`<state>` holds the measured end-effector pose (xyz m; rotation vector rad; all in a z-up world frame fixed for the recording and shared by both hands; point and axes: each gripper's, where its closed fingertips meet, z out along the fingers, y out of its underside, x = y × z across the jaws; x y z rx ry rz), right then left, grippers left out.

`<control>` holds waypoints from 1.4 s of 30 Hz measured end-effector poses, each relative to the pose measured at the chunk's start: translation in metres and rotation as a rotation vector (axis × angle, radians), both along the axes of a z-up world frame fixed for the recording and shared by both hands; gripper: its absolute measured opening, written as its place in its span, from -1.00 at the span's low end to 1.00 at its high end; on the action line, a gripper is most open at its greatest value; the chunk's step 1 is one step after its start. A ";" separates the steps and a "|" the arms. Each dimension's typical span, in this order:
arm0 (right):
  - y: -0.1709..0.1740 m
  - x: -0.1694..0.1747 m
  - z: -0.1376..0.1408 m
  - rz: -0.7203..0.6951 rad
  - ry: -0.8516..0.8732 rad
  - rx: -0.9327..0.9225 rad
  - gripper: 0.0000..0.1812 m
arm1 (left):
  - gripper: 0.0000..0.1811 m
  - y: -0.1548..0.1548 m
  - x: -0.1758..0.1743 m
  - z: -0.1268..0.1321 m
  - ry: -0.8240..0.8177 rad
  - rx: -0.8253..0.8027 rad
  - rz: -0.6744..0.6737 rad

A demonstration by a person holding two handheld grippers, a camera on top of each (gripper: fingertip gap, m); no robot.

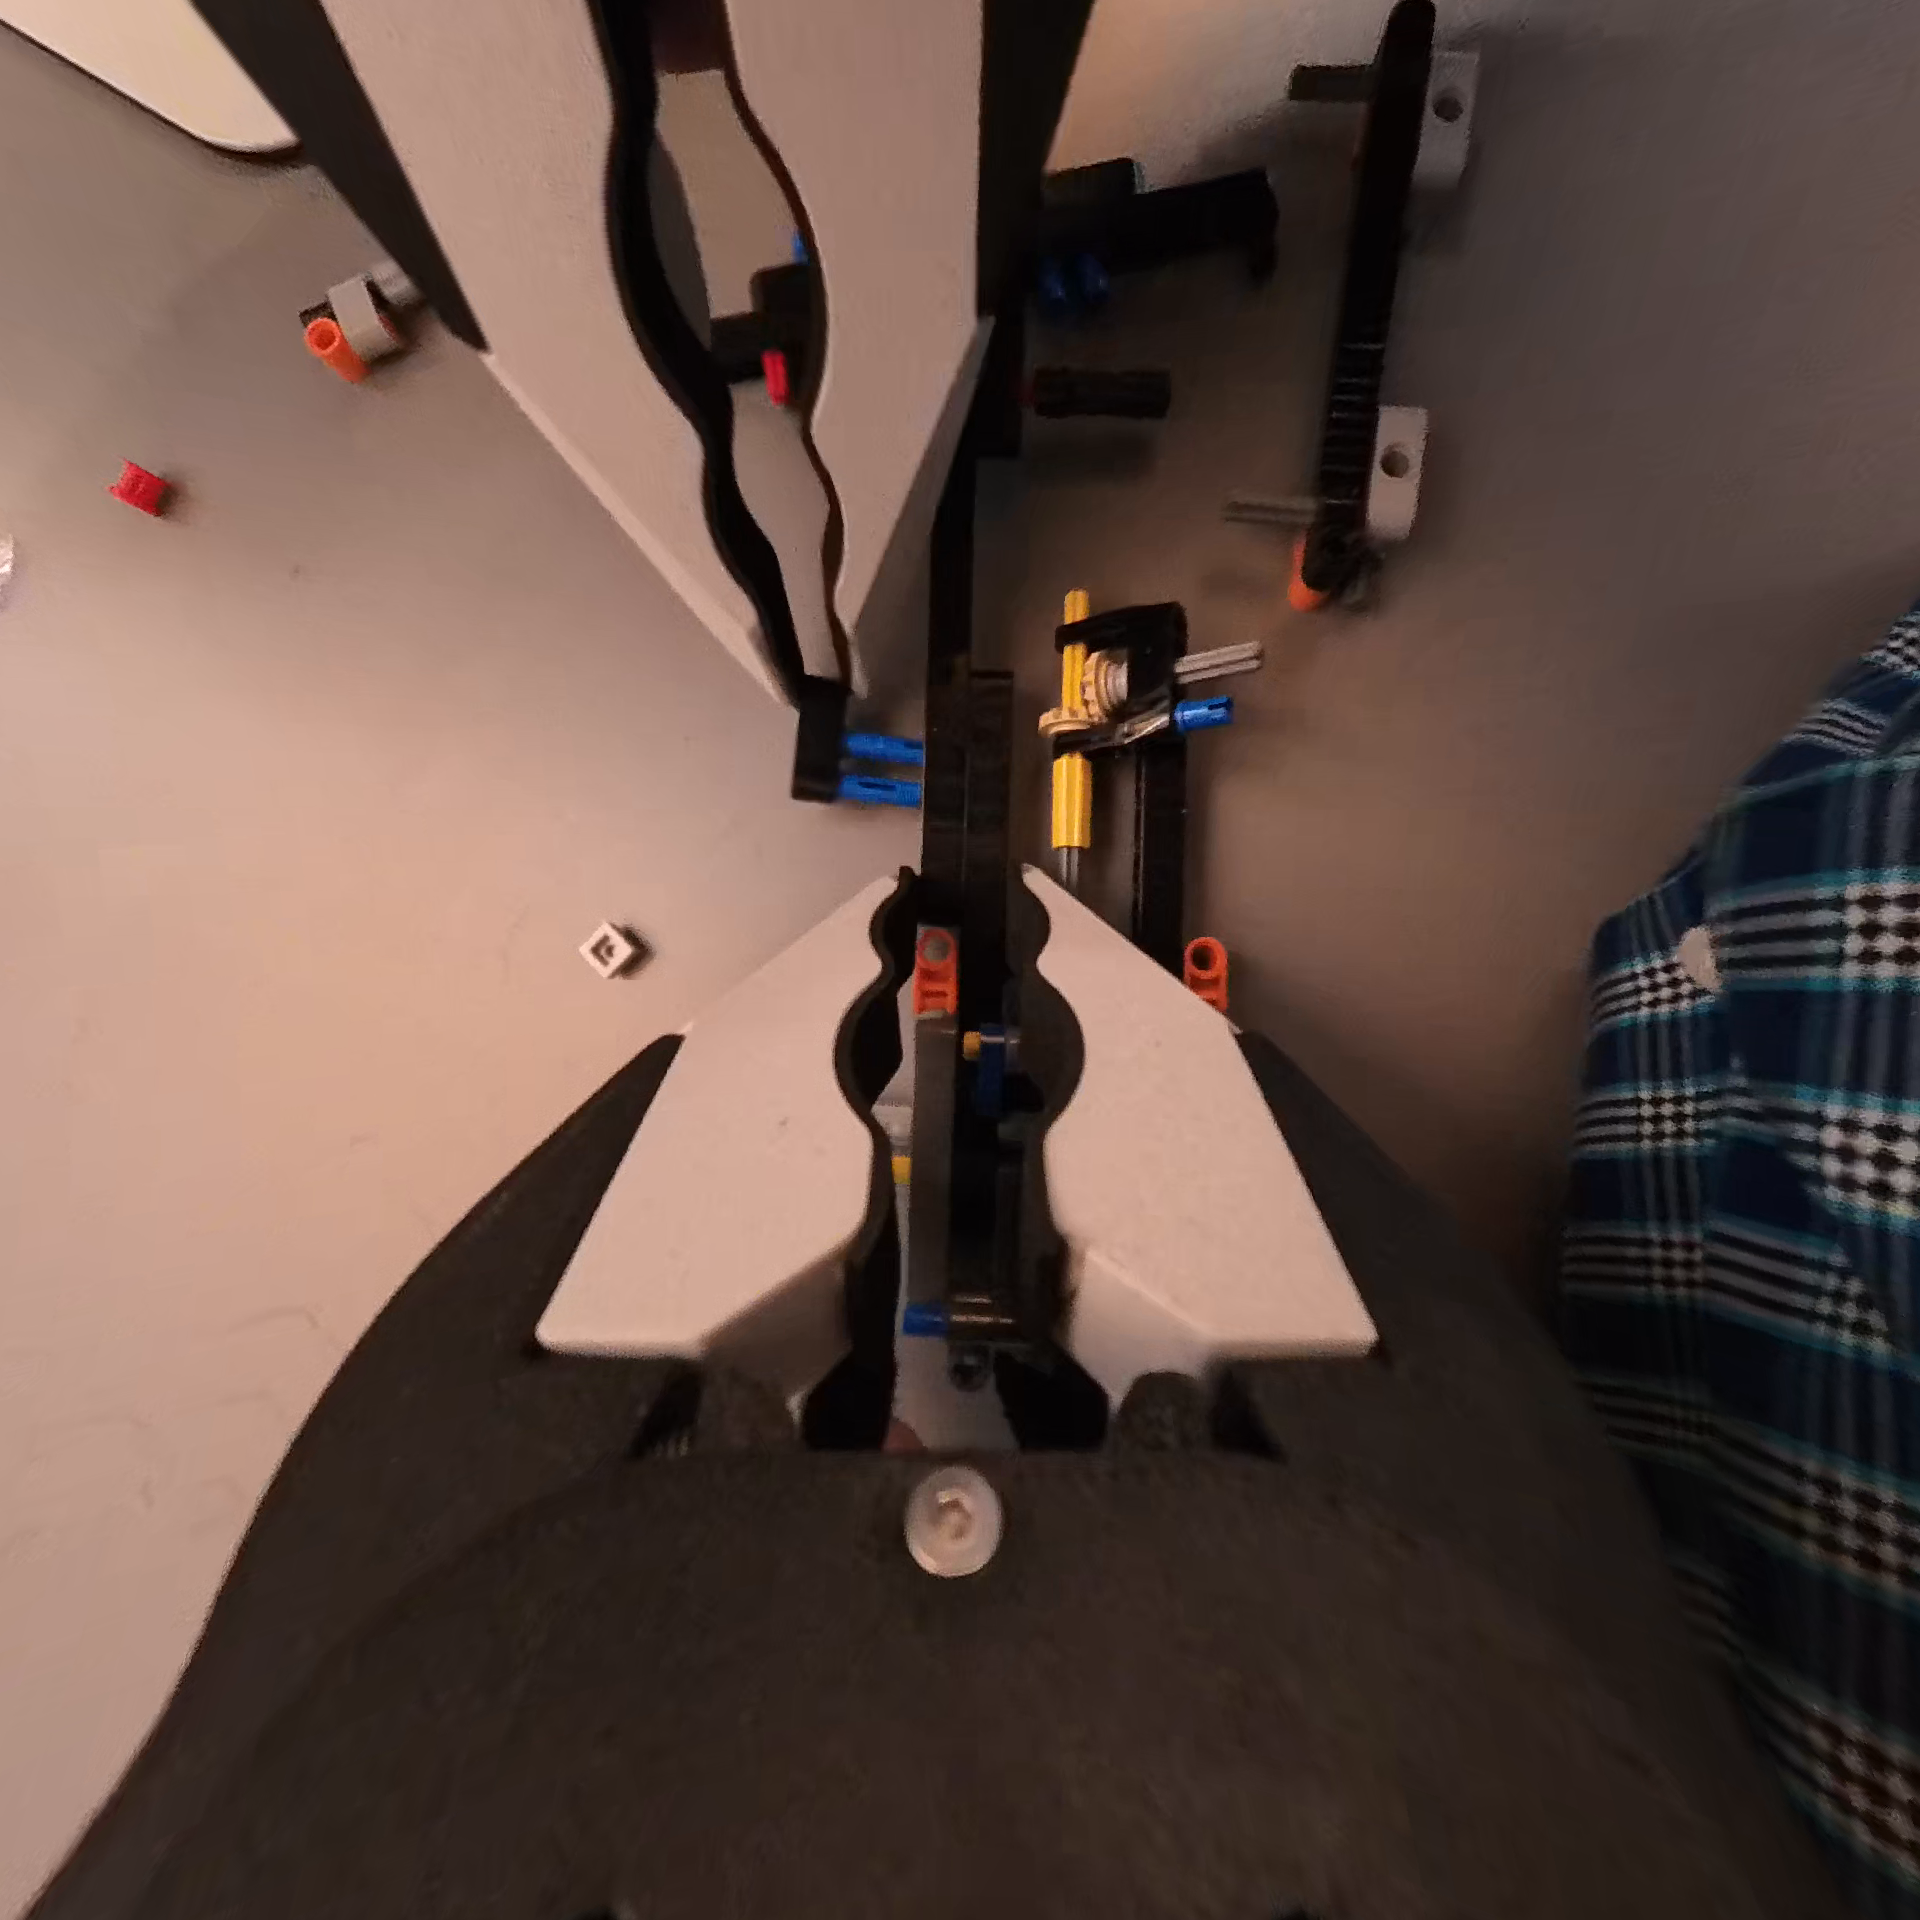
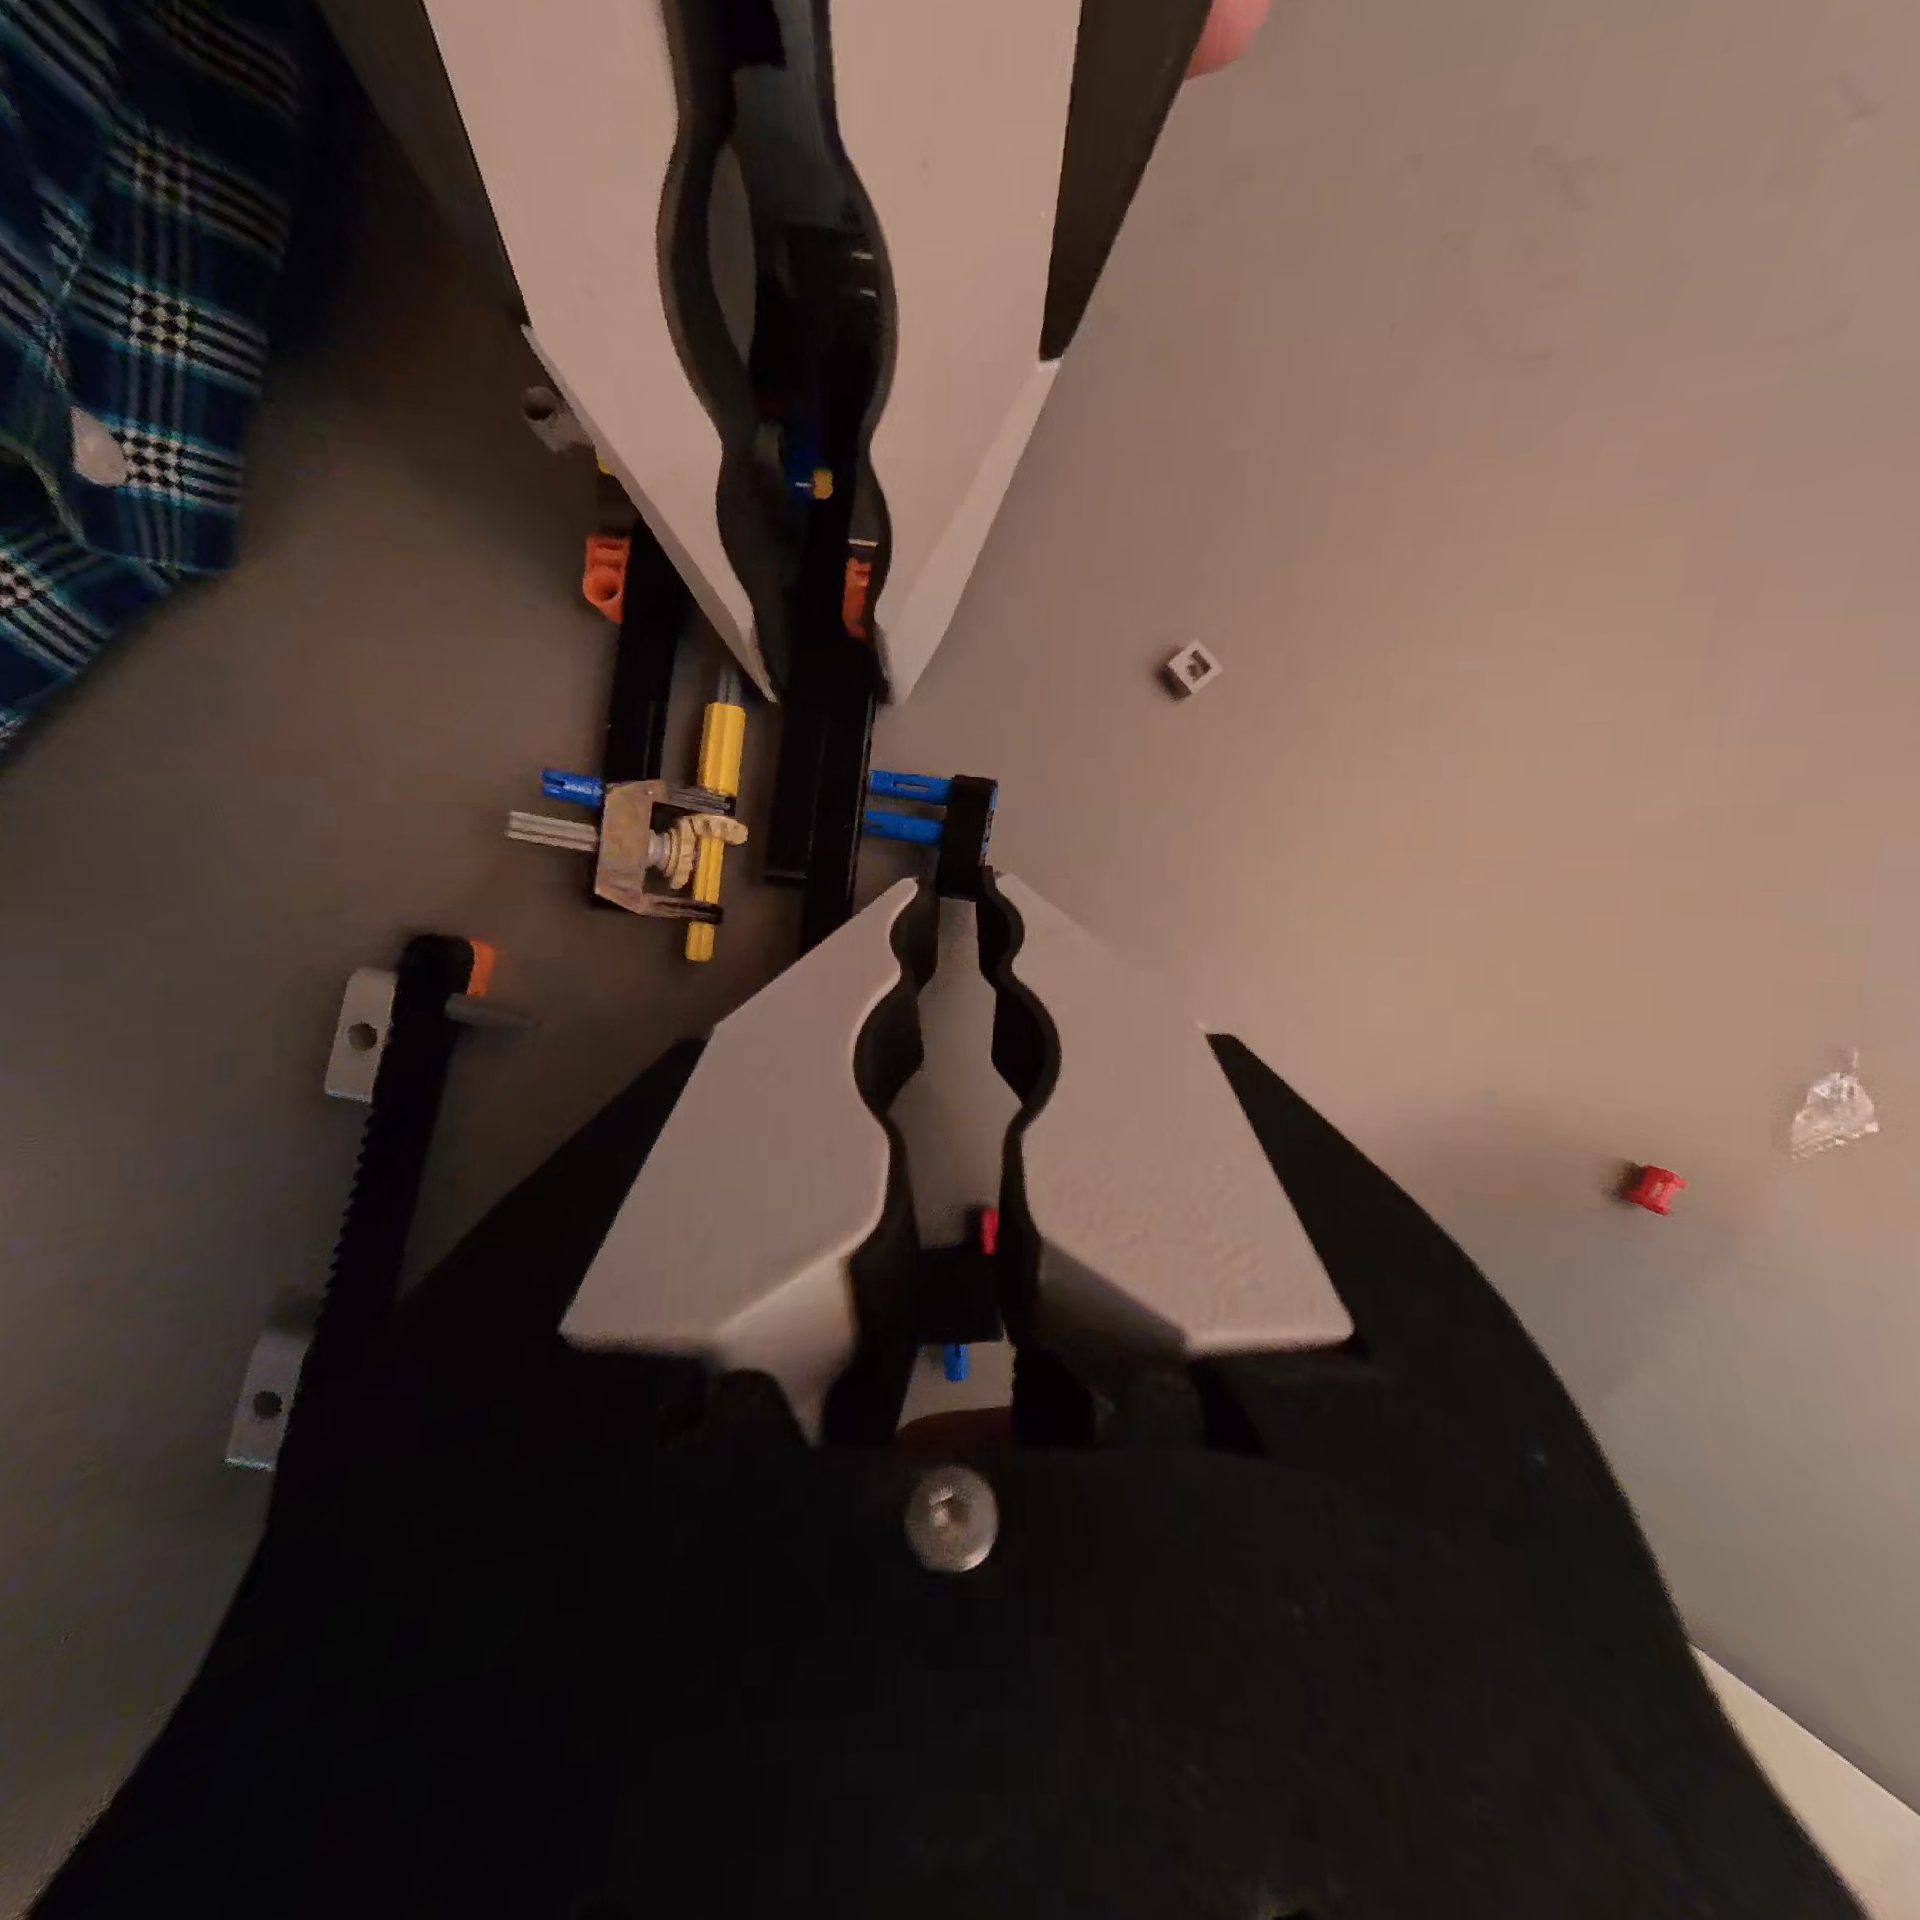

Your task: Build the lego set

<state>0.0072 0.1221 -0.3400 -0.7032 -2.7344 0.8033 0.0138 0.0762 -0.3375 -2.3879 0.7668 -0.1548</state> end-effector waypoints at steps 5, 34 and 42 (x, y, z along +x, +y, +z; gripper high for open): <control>-0.005 0.003 0.002 -0.005 -0.004 -0.029 -0.95 | -0.60 0.002 -0.006 0.001 -0.010 -0.006 0.049; -0.016 0.006 0.008 0.033 -0.021 -0.093 -0.95 | -0.84 -0.002 0.007 0.000 0.006 -0.038 -0.052; -0.016 0.007 0.011 0.020 -0.018 -0.109 -0.95 | -0.84 -0.003 0.006 0.001 0.046 -0.023 -0.046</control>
